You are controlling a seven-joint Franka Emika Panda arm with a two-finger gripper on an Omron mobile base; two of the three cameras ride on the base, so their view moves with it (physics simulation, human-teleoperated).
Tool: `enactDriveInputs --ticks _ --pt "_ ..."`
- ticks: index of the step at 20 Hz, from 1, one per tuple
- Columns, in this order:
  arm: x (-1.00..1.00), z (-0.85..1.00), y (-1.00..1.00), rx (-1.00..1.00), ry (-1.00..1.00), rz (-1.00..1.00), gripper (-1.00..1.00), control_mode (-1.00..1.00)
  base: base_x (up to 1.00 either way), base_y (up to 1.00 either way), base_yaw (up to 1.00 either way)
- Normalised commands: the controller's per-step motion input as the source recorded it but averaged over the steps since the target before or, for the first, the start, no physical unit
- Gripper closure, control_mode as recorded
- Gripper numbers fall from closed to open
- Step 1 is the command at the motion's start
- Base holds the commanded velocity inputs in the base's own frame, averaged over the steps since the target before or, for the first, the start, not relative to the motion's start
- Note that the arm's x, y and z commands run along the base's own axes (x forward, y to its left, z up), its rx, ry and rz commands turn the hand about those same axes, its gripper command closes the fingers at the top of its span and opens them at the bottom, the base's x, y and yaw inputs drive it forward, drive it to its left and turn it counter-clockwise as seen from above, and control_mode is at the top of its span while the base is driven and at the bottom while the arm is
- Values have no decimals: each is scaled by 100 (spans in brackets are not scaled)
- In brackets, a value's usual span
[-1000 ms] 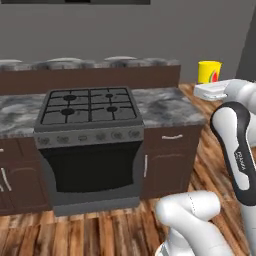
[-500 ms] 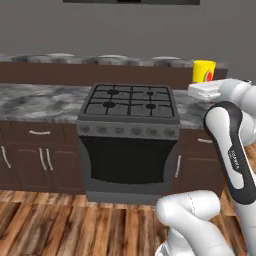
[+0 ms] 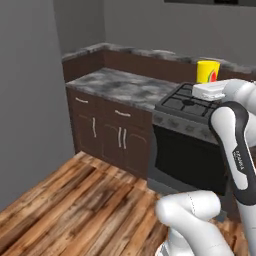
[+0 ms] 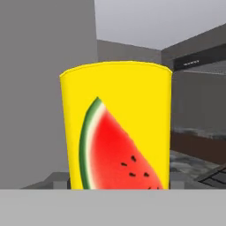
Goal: Open the cabinet directly in front. Then move the liquor and the cup to the dining counter with the candle on it.
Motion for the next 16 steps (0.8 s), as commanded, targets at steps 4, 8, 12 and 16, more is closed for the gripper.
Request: enactDriveInputs --ticks 4,8,12,16 --pt "0 0 0 0 0 0 100 100 -1 0 69" --pt "0 0 0 0 0 0 100 100 0 0 20" --pt "0 0 0 0 0 0 100 100 -8 -23 -4" --pt "0 0 0 0 0 0 100 100 -19 -96 -27"
